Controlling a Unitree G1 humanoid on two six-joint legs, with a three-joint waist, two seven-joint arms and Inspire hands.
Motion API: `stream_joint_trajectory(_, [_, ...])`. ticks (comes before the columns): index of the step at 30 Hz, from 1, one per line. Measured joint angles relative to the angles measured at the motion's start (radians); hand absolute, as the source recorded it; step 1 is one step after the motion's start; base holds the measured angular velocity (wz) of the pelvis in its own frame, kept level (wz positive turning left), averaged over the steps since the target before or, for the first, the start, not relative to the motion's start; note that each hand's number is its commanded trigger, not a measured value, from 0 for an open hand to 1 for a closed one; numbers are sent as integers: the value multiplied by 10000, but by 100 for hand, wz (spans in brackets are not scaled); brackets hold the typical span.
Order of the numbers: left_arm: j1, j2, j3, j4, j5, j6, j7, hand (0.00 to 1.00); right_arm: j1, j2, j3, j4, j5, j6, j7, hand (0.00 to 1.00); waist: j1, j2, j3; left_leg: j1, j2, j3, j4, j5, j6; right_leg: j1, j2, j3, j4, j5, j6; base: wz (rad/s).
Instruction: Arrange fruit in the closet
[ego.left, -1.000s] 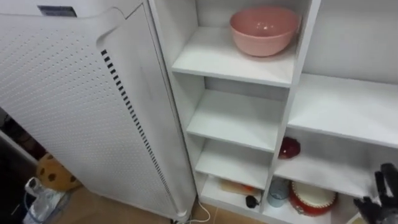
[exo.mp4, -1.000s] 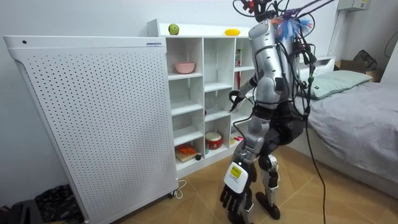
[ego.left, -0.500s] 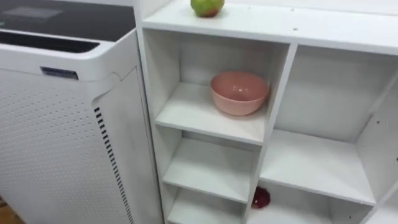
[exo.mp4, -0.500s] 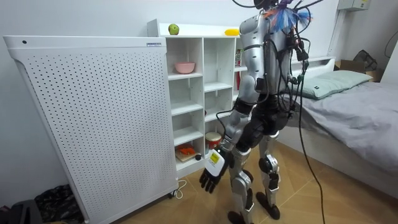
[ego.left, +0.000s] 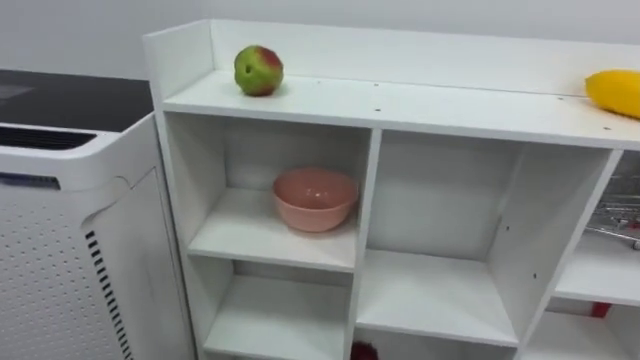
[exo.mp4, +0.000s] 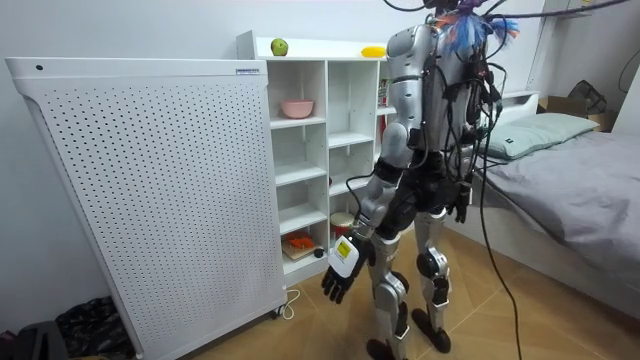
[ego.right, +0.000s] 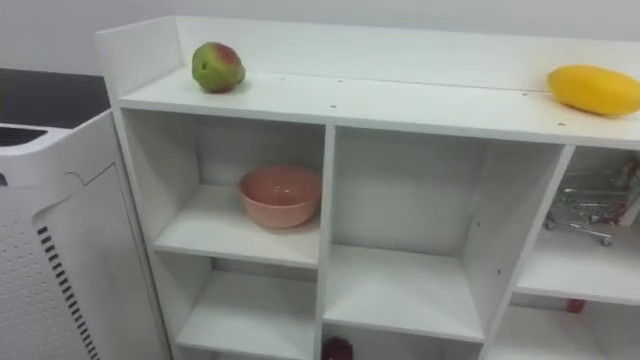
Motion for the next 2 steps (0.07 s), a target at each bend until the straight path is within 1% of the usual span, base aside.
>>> stream_joint_trajectory(2, [55,-5,-7,-21,12,209,-132,0,43,61,237,-73,-134,99,22,0,0,35,2,186,7,2,-31,-15,-8,174,18,8,-50,14,3,0])
